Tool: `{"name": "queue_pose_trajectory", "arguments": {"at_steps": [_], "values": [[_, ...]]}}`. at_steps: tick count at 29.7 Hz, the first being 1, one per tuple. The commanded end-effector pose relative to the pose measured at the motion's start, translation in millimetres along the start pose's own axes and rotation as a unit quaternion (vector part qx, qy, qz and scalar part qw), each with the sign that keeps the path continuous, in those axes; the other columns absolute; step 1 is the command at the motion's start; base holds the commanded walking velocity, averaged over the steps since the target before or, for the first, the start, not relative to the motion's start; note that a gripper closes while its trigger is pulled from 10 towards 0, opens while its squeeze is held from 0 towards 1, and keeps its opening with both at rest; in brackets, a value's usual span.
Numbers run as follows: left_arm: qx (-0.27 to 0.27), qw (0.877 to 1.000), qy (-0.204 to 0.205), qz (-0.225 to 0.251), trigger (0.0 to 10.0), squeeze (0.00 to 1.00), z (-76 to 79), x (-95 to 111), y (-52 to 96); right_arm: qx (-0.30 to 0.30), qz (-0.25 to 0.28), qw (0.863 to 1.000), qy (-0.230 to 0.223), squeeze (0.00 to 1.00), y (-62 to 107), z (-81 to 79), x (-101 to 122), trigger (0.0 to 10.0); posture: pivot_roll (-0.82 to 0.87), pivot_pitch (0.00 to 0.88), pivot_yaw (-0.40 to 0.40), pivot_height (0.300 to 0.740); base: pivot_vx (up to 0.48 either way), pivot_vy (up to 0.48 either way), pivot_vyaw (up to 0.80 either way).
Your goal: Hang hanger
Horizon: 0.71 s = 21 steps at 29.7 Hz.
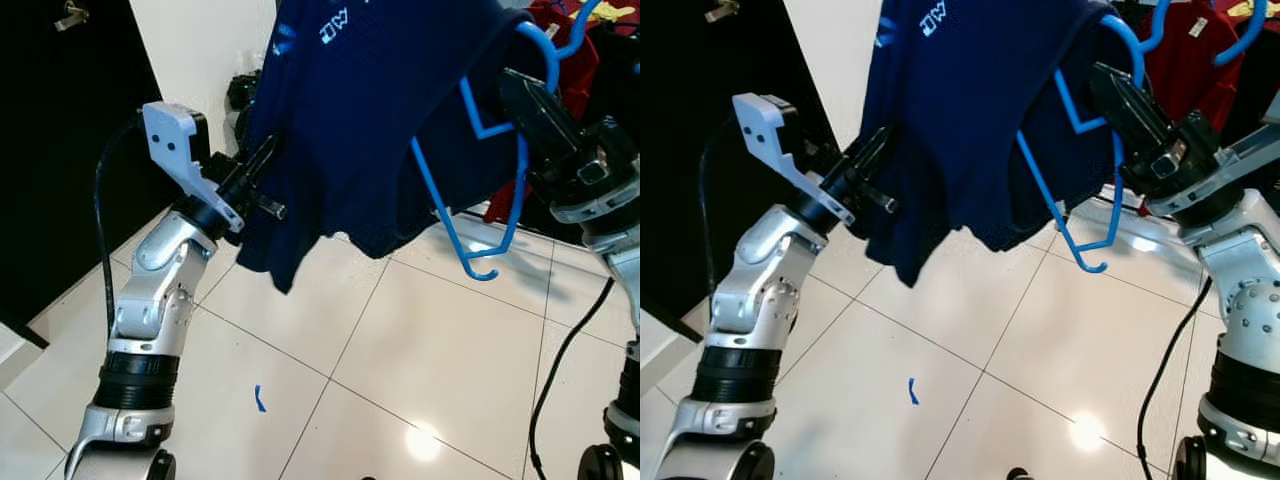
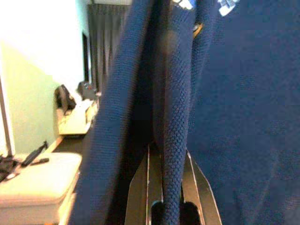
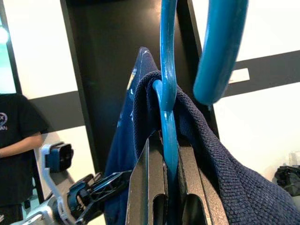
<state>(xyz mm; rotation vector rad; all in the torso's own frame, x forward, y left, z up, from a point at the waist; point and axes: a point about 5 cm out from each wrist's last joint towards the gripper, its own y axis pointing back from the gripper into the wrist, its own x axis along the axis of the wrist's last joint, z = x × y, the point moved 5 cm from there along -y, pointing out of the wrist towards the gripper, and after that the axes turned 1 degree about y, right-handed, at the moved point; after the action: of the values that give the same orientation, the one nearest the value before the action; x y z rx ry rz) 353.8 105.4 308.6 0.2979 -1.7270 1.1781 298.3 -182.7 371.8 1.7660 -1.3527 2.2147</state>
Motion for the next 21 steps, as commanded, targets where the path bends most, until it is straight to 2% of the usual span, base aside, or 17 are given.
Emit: {"name": "queue_pose_trajectory", "arguments": {"at_steps": [1, 3, 6, 7, 9, 10, 11, 12, 13, 14, 15, 16, 17, 18, 19, 21], "values": [[-0.006, 1.0, 0.002, -0.013, 0.0, 0.0, 2.8, -5.0, 4.5, -0.003, 0.028, 0.999, 0.019, 0.0, -2.7, 0.5, 11.9, 10.0, 0.0, 0.156, 0.049, 0.74, 0.0, 0.0, 0.0], [-0.011, 1.0, 0.006, -0.017, 0.0, 0.0, 6.2, -7.1, 5.9, -0.011, 0.03, 0.999, 0.021, 0.0, -3.0, 3.0, 12.4, 10.0, 0.0, 0.156, 0.049, 0.74, 0.0, 0.0, 0.0], [-0.049, 0.998, 0.029, -0.032, 0.0, 0.0, 22.8, -14.5, 11.5, -0.048, 0.039, 0.998, 0.03, 0.0, -2.8, 15.6, 15.4, 10.0, 0.0, 0.157, 0.049, 0.74, 0.0, 0.0, 0.0], [-0.049, 0.998, 0.029, -0.032, 0.0, 0.0, 22.8, -14.5, 11.5, -0.048, 0.039, 0.998, 0.03, 0.0, -2.8, 15.6, 15.4, 10.0, 0.0, 0.157, 0.049, 0.74, 0.0, 0.0, 0.0], [-0.118, 0.99, 0.056, -0.056, 0.0, 0.0, 47.3, -21.8, 22.7, -0.082, 0.052, 0.995, 0.03, 0.0, -1.9, 27.1, 18.9, 10.0, 0.0, 0.159, 0.05, 0.74, 0.0, 0.0, 0.0], [-0.118, 0.99, 0.056, -0.056, 0.0, 0.0, 47.3, -21.8, 22.7, -0.082, 0.052, 0.995, 0.03, 0.0, -1.9, 27.1, 18.9, 10.0, 0.0, 0.159, 0.05, 0.74, 0.0, 0.0, 0.0], [-0.162, 0.982, 0.069, -0.07, 0.0, 0.0, 62.4, -25.2, 31.3, -0.095, 0.058, 0.993, 0.027, 0.0, -1.4, 31.9, 20.2, 10.0, 0.01, 0.161, 0.049, 0.74, 0.0, 0.0, 0.0], [-0.162, 0.982, 0.069, -0.07, 0.0, 0.0, 62.4, -25.2, 31.3, -0.095, 0.058, 0.993, 0.027, 0.0, -1.4, 31.9, 20.2, 10.0, 0.01, 0.161, 0.049, 0.74, 0.0, 0.0, 0.0], [-0.209, 0.97, 0.086, -0.088, 0.2, 0.0, 78.8, -29.5, 42.7, -0.101, 0.061, 0.993, 0.022, 0.0, -1.3, 34.9, 19.9, 10.0, 0.01, 0.162, 0.048, 0.74, 0.0, 0.0, 0.0], [-0.209, 0.97, 0.086, -0.088, 0.2, 0.0, 78.8, -29.5, 42.7, -0.101, 0.061, 0.993, 0.022, 0.0, -1.3, 34.9, 19.9, 10.0, 0.01, 0.162, 0.048, 0.74, 0.0, 0.0, 0.0], [-0.249, 0.957, 0.11, -0.104, 1.1, 0.0, 93.4, -32.6, 54.0, -0.102, 0.061, 0.993, 0.017, 0.0, -2.6, 35.1, 17.6, 10.0, 0.01, 0.164, 0.046, 0.74, 0.0, 0.0, 0.0], [-0.249, 0.957, 0.11, -0.104, 1.1, 0.0, 93.4, -32.6, 54.0, -0.102, 0.061, 0.993, 0.017, 0.0, -2.6, 35.1, 17.6, 10.0, 0.01, 0.164, 0.046, 0.74, 0.0, 0.0, 0.0], [-0.274, 0.946, 0.127, -0.115, 1.3, 0.0, 102.9, -33.9, 62.0, -0.102, 0.06, 0.993, 0.013, 0.0, -3.7, 34.9, 15.8, 10.0, 0.01, 0.164, 0.046, 0.74, 0.0, 0.0, 0.0], [-0.274, 0.946, 0.127, -0.115, 1.3, 0.0, 102.9, -33.9, 62.0, -0.102, 0.06, 0.993, 0.013, 0.0, -3.7, 34.9, 15.8, 10.0, 0.01, 0.164, 0.046, 0.74, 0.0, 0.0, 0.0], [-0.287, 0.941, 0.133, -0.123, 1.1, 0.0, 107.9, -35.7, 66.8, -0.102, 0.058, 0.993, 0.01, 0.0, -5.3, 34.7, 13.6, 10.0, 0.01, 0.164, 0.046, 0.74, 0.0, 0.0, 0.0], [-0.279, 0.944, 0.125, -0.123, 1.1, 0.0, 105.9, -37.0, 65.8, -0.105, 0.05, 0.993, 0.007, 0.0, -7.5, 35.4, 8.5, 10.0, 0.01, 0.16, 0.043, 0.74, 0.0, 0.0, 0.0]]}}
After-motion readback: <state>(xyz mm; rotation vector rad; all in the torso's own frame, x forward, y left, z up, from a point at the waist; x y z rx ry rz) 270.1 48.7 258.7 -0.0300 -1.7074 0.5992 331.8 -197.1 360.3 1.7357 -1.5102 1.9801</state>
